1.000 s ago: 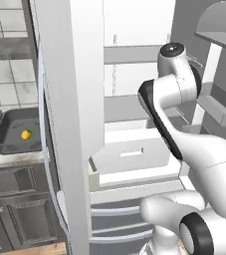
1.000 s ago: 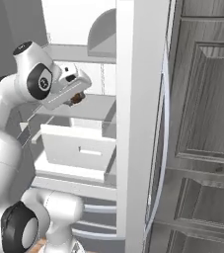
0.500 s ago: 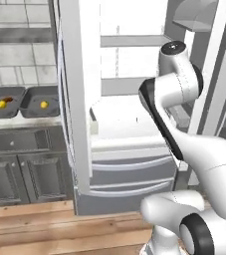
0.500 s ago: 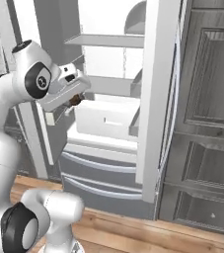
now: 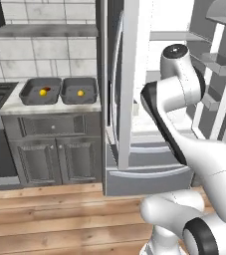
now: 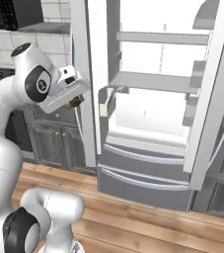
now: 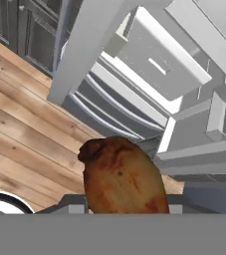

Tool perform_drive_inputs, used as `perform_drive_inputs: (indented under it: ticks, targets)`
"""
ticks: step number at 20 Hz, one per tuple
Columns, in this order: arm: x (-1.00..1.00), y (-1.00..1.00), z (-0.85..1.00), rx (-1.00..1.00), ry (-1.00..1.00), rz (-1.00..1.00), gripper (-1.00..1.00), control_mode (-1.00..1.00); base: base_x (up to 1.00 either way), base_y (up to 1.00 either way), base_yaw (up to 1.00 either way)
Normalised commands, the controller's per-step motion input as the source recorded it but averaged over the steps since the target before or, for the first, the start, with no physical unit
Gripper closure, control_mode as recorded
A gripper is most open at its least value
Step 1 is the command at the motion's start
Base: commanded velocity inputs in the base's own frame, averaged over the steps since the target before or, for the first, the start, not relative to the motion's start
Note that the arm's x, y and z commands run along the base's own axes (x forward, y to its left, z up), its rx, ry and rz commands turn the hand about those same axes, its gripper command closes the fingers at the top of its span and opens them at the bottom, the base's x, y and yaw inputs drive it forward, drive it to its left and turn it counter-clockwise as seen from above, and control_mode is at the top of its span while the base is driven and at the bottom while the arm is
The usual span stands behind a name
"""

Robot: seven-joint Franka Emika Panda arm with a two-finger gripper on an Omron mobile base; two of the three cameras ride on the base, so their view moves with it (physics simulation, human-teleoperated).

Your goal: Place one lemon and one chicken drumstick in each tupperware on the nearby counter, to pack two identical lunches.

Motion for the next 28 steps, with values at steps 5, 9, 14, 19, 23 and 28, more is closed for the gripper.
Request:
perform_drive_inputs:
  ticks: [5, 9, 14, 19, 23, 28]
  targets:
    - [0.0, 0.0, 0.0, 0.0, 0.0, 0.0, 1.0, 1.0, 0.33, 1.0, 0.0]
    - [0.0, 0.0, 0.0, 0.0, 0.0, 0.0, 1.0, 1.0, 0.63, 1.0, 0.0]
    - [0.0, 0.0, 0.0, 0.0, 0.0, 0.0, 1.0, 1.0, 0.6, 0.88, -0.02]
    - [0.0, 0.0, 0.0, 0.0, 0.0, 0.0, 1.0, 1.0, 0.09, 0.9, -0.01]
    - [0.0, 0.0, 0.0, 0.0, 0.0, 0.0, 1.0, 1.0, 0.45, 0.97, 0.19]
    - [0.0, 0.0, 0.0, 0.0, 0.0, 0.0, 1.0, 1.0, 0.61, 0.82, 0.41]
